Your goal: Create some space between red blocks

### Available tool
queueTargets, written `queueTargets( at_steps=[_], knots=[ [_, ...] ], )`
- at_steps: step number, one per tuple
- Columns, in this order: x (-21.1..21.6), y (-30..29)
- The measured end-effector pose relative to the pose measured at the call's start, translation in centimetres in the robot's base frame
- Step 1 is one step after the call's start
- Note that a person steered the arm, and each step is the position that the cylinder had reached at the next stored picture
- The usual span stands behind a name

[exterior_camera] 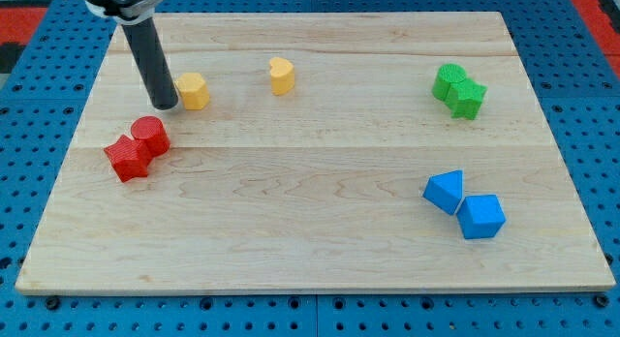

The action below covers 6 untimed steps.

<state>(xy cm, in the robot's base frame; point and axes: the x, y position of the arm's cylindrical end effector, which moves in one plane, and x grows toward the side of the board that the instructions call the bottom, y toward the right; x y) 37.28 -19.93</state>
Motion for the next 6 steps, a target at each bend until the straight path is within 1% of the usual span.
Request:
queueTargets(
  at_steps=[1, 4, 5, 6],
  knots=[
    [2.3, -4.0],
    [12.2, -2.7],
    [14.5, -2.7],
    [14.4, -5.5]
  ],
)
